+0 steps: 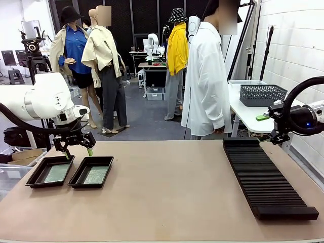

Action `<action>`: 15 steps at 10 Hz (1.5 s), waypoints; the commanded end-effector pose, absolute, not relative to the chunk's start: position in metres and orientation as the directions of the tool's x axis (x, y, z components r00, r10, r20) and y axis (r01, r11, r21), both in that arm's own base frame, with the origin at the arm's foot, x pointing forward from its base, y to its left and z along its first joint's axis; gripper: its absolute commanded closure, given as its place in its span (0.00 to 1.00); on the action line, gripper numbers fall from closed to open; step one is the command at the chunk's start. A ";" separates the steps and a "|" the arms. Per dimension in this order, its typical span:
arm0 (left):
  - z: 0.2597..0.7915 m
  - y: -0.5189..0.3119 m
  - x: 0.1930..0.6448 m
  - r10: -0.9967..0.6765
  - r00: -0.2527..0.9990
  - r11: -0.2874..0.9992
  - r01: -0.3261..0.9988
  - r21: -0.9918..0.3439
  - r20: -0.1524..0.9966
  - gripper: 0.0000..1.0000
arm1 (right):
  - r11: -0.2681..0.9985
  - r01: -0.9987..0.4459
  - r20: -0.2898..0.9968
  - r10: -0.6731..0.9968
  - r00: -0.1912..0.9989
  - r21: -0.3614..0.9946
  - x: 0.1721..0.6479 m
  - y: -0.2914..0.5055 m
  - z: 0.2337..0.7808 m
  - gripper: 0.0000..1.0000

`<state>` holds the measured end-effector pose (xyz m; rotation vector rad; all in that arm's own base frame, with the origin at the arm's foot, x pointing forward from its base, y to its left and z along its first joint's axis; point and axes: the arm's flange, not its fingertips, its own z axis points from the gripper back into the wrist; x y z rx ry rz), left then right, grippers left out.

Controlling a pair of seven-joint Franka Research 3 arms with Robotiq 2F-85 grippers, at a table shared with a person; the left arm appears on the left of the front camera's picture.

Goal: Inspect and transfer BCBs to ESD trays.
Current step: Pick up the ESD tray and place it on the left side of the table.

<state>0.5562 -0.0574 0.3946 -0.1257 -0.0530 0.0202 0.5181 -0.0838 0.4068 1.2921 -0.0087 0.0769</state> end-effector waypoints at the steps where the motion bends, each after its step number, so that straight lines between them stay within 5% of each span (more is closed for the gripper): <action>1: 0.407 -0.033 0.545 0.065 0.993 0.969 -0.040 -0.244 0.097 0.00 | 0.284 -0.054 0.043 0.043 0.998 0.957 0.518 -0.082 0.407 0.00; 8: 0.425 0.038 0.514 0.122 0.975 0.681 0.055 -0.730 0.187 0.00 | 0.284 -0.054 0.043 0.043 0.998 0.957 0.518 -0.082 0.407 0.00; 15: 0.408 0.146 0.470 0.227 0.950 0.399 0.112 -0.910 0.216 0.00 | 0.284 -0.054 0.043 0.043 0.998 0.957 0.518 -0.082 0.407 0.00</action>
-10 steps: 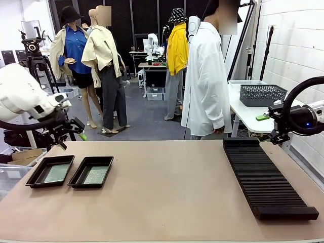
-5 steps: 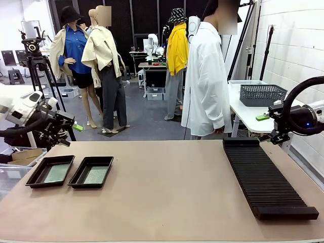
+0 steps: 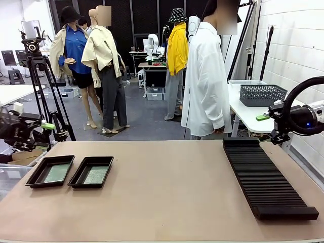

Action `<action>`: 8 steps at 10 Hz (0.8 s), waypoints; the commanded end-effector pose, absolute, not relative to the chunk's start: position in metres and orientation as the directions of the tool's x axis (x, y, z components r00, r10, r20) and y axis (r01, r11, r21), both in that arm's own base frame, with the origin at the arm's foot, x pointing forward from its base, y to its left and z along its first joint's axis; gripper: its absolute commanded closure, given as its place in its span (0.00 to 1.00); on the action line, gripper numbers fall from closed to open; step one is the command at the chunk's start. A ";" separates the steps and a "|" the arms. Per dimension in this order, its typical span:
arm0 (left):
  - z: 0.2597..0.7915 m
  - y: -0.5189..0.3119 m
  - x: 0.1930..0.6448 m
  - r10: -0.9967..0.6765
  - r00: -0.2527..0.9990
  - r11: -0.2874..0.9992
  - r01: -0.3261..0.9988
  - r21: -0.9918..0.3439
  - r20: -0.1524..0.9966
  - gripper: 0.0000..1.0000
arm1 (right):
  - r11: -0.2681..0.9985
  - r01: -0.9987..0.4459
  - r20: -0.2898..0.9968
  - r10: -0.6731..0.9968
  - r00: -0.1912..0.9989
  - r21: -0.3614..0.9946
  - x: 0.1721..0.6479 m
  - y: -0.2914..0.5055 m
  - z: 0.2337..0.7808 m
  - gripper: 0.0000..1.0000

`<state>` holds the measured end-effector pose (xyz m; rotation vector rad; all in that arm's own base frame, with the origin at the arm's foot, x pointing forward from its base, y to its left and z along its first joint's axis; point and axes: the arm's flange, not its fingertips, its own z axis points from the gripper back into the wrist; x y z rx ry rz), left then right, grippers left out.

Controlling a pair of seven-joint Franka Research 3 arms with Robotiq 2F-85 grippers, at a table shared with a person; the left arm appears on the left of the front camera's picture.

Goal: Inspect and transfer BCBs to ESD trays.
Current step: Pick up the ESD tray and place it on the left side of the table.

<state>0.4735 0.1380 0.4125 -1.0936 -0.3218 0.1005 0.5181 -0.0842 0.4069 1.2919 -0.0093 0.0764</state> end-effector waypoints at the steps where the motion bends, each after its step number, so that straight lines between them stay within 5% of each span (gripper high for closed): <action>1: 0.405 0.155 0.465 0.241 0.946 0.377 0.113 -0.919 0.216 0.00 | 0.284 -0.054 0.043 0.043 0.998 0.957 0.518 -0.082 0.407 0.00; 8: 0.400 0.160 0.469 0.168 0.963 0.208 0.175 -0.962 0.212 0.00 | 0.284 -0.054 0.043 0.043 0.998 0.957 0.518 -0.082 0.407 0.00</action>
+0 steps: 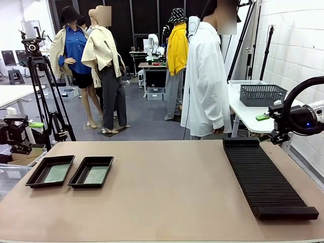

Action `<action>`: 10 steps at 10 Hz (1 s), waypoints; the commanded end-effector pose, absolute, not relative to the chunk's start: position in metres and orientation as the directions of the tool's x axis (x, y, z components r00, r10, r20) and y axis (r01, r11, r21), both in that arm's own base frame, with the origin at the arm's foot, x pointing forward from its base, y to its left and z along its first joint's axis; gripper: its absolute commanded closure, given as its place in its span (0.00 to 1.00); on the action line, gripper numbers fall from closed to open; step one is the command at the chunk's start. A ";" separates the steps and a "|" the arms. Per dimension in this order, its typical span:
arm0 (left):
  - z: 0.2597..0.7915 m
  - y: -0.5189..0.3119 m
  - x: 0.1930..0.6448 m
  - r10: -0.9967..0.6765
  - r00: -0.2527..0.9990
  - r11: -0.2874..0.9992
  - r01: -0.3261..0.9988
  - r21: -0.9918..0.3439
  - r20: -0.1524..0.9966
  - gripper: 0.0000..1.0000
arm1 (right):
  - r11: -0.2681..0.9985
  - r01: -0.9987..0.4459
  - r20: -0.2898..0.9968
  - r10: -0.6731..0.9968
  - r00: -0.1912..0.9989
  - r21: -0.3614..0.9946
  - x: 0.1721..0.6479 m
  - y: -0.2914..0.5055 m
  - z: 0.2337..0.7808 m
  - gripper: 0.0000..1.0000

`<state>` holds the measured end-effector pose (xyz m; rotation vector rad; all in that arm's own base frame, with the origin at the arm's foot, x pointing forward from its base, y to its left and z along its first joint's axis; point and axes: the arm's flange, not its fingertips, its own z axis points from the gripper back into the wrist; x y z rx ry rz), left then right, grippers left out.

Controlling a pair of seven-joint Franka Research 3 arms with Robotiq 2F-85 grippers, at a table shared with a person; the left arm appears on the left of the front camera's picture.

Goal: Inspect and transfer BCBs to ESD trays.
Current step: Pick up the ESD tray and place it on the left side of the table.

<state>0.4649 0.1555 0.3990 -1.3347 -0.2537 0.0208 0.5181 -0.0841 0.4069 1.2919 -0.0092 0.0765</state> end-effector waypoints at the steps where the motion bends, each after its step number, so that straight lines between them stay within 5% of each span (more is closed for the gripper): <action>1: 0.402 0.158 0.470 0.174 0.962 0.212 0.172 -0.962 0.210 0.00 | 0.284 -0.054 0.043 0.043 0.998 0.957 0.518 -0.082 0.407 0.00; 10: 0.399 0.156 0.465 0.160 0.972 0.238 0.130 -0.963 0.171 0.00 | 0.284 -0.054 0.043 0.043 0.998 0.957 0.518 -0.082 0.407 0.00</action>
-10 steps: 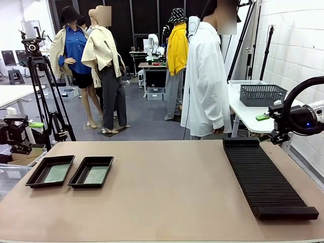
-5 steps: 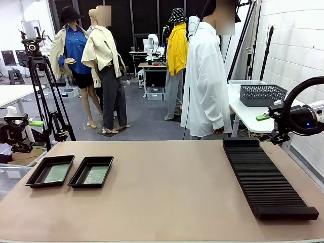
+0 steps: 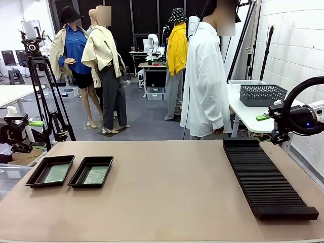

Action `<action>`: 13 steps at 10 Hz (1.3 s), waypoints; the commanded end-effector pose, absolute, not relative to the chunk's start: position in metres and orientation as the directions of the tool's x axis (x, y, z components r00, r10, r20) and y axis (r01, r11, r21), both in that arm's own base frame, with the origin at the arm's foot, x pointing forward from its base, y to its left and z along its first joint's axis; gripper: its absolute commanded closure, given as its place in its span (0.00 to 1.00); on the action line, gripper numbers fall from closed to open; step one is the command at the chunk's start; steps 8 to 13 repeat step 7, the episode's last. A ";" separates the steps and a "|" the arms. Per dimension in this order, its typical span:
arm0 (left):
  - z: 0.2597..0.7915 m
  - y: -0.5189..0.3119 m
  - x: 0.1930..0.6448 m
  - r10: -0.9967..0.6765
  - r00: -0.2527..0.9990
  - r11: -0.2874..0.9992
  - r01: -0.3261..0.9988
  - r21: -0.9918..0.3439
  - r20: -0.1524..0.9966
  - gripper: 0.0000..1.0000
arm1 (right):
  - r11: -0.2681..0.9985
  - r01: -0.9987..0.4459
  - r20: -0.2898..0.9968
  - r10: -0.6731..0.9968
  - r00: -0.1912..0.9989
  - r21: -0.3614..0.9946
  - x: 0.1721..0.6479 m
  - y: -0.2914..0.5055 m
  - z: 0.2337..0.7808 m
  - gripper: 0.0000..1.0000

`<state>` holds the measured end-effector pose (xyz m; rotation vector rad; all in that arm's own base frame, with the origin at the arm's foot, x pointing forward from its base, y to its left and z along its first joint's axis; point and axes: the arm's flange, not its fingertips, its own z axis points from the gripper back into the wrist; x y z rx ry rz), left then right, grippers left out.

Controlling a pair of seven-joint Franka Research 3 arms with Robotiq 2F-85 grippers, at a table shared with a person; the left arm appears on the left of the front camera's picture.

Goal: Inspect and transfer BCBs to ESD trays.
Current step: Pick up the ESD tray and place it on the left side of the table.

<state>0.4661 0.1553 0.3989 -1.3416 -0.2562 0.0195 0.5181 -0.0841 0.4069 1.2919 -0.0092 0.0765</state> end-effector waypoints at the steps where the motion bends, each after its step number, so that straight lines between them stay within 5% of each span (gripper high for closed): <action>1: 0.399 0.156 0.465 0.160 0.972 0.238 0.130 -0.963 0.171 0.00 | 0.284 -0.054 0.043 0.043 0.998 0.957 0.518 -0.082 0.407 0.00; 13: 0.399 0.156 0.465 0.160 0.972 0.238 0.130 -0.963 0.171 0.00 | 0.284 -0.054 0.043 0.043 0.998 0.957 0.518 -0.082 0.407 0.00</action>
